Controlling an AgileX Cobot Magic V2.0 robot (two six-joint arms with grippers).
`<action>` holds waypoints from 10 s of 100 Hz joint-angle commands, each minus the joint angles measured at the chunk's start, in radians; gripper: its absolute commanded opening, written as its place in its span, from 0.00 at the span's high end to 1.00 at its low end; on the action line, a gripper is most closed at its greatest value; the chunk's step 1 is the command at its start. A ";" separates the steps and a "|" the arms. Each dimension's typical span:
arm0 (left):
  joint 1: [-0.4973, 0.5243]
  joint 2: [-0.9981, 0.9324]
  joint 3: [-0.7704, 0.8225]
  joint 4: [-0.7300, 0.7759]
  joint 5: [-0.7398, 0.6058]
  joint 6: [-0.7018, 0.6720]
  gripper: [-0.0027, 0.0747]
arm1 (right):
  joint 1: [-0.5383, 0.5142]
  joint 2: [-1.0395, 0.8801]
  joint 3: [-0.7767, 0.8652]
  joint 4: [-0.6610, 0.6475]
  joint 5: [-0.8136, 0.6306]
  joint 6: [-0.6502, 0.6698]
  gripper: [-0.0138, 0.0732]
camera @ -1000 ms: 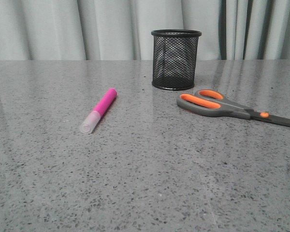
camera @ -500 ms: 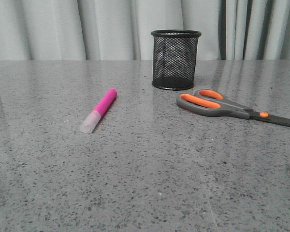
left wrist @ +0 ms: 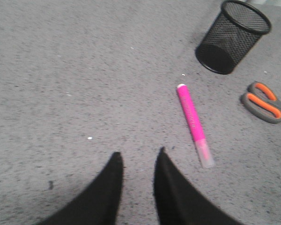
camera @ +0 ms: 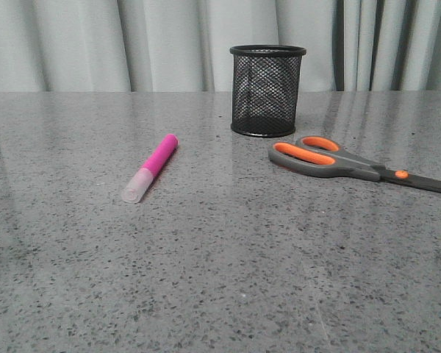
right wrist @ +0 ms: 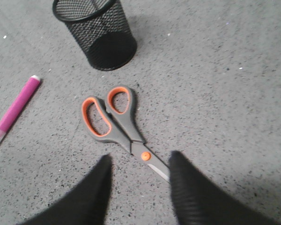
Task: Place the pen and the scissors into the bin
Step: 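Lower the left gripper onto the pink highlighter and close it, then lift the pink highlighter with the left gripper over the mesh cup, then lower the highlighter into the mesh cup and open the left gripper, then lower the right gripper onto the scissors handles and close it, then lift the scissors upright with the right gripper toward the mesh cup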
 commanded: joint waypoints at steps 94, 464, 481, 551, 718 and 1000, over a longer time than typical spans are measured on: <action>-0.487 0.585 -0.335 0.033 -0.167 0.263 0.41 | -0.005 0.013 -0.041 0.046 -0.033 -0.066 0.35; -0.655 1.096 -0.930 -0.006 -0.852 0.106 0.46 | -0.005 0.015 -0.041 0.044 -0.044 -0.067 0.35; -0.613 0.996 -0.930 0.058 -0.716 0.106 0.64 | -0.005 0.015 -0.041 0.044 -0.046 -0.067 0.35; -0.271 0.439 -0.454 0.145 -0.464 0.106 0.99 | 0.166 0.276 -0.125 -0.010 -0.007 -0.294 0.35; -0.130 0.123 -0.129 0.108 -0.611 0.106 0.99 | 0.320 0.735 -0.489 -0.353 0.185 -0.294 0.35; -0.130 0.123 -0.129 0.108 -0.607 0.106 0.99 | 0.501 0.790 -0.538 -0.249 -1.227 0.173 0.93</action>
